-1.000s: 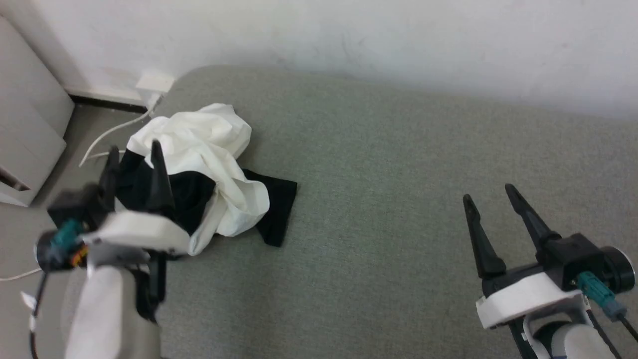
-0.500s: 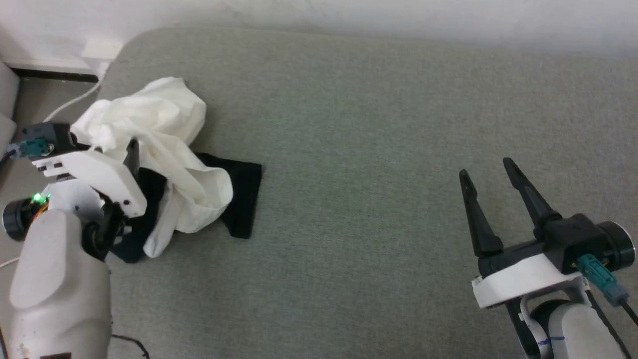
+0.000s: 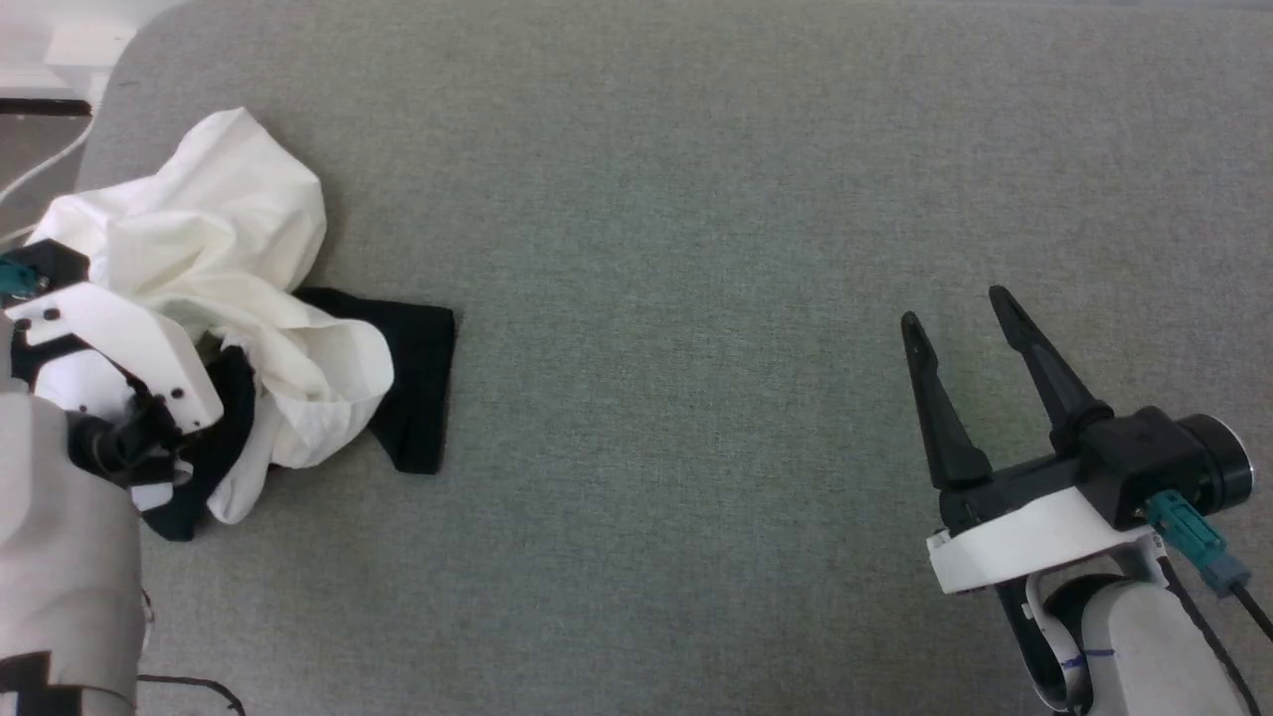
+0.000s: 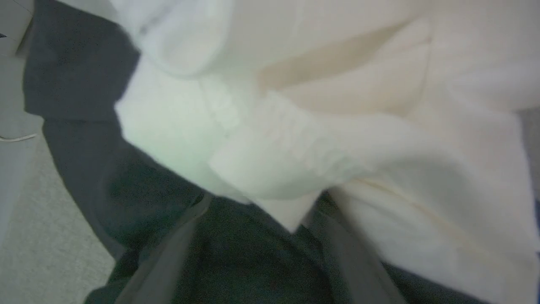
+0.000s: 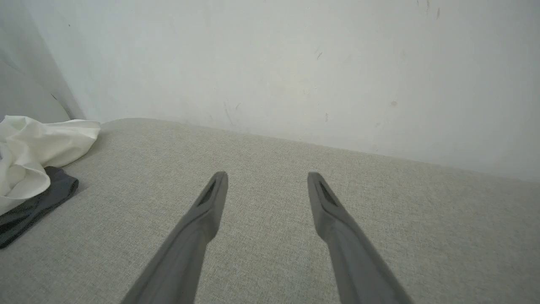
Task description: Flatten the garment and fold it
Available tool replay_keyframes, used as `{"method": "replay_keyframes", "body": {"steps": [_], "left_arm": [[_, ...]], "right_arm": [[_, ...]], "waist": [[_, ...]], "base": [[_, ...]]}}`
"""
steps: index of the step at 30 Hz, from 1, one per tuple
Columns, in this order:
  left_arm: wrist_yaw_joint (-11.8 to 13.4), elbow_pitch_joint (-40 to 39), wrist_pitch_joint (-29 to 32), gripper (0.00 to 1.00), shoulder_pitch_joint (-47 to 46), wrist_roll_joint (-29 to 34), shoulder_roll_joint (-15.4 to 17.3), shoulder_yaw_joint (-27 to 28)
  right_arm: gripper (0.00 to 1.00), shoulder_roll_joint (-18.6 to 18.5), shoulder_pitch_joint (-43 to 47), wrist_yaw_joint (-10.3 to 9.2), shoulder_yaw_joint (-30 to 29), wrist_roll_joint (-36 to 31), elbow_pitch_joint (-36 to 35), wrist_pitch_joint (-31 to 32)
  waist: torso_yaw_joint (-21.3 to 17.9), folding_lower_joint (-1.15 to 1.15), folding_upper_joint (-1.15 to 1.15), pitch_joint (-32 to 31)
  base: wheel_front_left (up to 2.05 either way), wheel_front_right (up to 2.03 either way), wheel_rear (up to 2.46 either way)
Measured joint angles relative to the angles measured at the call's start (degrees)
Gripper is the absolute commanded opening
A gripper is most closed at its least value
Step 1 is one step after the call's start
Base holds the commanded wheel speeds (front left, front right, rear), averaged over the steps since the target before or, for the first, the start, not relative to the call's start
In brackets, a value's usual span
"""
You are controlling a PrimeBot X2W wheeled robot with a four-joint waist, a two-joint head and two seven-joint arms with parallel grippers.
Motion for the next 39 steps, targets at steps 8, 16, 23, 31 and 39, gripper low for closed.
{"method": "replay_keyframes", "body": {"steps": [8,16,23,31,39], "left_arm": [[0.1,2.4,1.2,0.00,-2.1,-1.6,1.5,0.0],[4.6,-0.1,-15.6,0.00,-4.8,1.4,3.8,-0.7],[5.2,-7.2,-31.5,0.00,-7.9,6.2,4.6,-3.9],[3.9,-13.3,-40.8,0.00,-9.7,8.6,2.3,-8.3],[2.1,-21.0,-41.0,0.00,-9.5,8.5,-5.8,-13.9]], "right_arm": [[1.00,0.0,-0.4,-0.01,0.0,1.0,0.7,-1.1],[1.00,0.0,0.0,-0.01,-1.2,3.4,2.4,-2.1],[1.00,0.0,2.1,-0.01,-3.6,4.7,3.3,-2.6],[1.00,0.0,4.8,0.00,-6.8,5.3,3.2,-2.6],[1.00,0.0,7.2,-0.01,-9.2,5.4,1.9,-1.6]], "waist": [[-0.4,0.01,0.00,-0.2],[0.5,0.01,0.00,-3.8],[0.9,0.00,0.00,-8.9],[-0.7,-0.01,0.00,-14.5],[-6.0,0.00,-0.01,-16.9]], "base": [[0.00,0.00,0.00],[0.00,0.00,0.00],[0.00,0.00,0.00],[0.00,0.00,0.00],[0.00,0.00,0.00]]}}
